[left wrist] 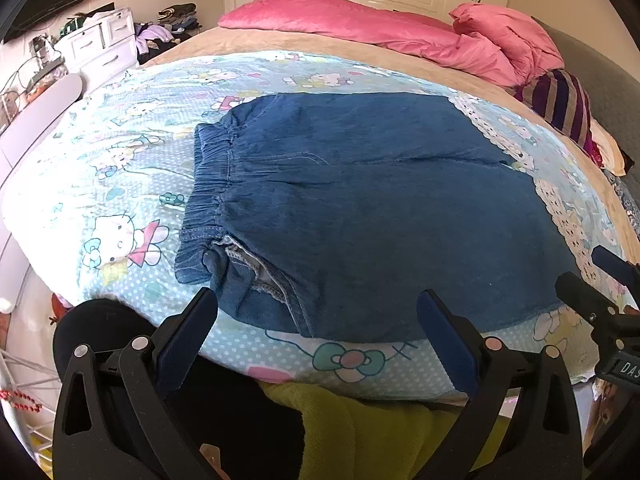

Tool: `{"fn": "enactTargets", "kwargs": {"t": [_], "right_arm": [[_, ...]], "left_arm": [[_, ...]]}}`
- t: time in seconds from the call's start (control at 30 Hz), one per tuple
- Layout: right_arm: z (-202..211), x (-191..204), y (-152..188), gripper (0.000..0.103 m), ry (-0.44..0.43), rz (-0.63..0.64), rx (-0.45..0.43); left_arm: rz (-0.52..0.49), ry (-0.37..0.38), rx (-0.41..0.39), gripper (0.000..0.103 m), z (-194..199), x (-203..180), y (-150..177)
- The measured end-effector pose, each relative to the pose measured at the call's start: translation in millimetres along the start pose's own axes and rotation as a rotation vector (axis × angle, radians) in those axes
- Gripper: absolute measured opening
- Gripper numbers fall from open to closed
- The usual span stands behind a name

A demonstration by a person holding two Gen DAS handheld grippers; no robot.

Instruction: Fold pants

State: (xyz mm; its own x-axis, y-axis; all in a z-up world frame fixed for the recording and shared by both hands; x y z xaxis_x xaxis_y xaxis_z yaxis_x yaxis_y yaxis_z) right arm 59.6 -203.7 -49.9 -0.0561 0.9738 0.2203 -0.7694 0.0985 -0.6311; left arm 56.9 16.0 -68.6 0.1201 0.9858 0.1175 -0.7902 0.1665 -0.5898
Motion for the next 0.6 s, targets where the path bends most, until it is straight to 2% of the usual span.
{"fn": "enactTargets", "kwargs": {"t": [0.33,0.6], "right_arm": [[-21,27,-27,0.095,-0.043,0.069,0.001],[-48,48,-65,0.095,-0.082,0.117,-0.004]], "left_arm": [[0.033,-0.024,0.017,0.099,-15,26,-15],[0.071,-0.043,0.034,0.099,-36,55,-34]]}}
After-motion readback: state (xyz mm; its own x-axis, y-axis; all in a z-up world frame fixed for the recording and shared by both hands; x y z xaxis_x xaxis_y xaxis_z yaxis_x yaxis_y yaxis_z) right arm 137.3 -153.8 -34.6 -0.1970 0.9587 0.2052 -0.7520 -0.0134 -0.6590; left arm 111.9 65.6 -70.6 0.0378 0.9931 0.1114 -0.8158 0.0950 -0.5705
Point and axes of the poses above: each gripper's, at about its wrist camera, not at the fingertips, and z roughly against the way its jaws point, x to its left, y to its underside, the point moved 9 cm from there along -z, roughly the way its jaws point, and after that the axes turned 15 degrees about -z, right-handed, at the moved point
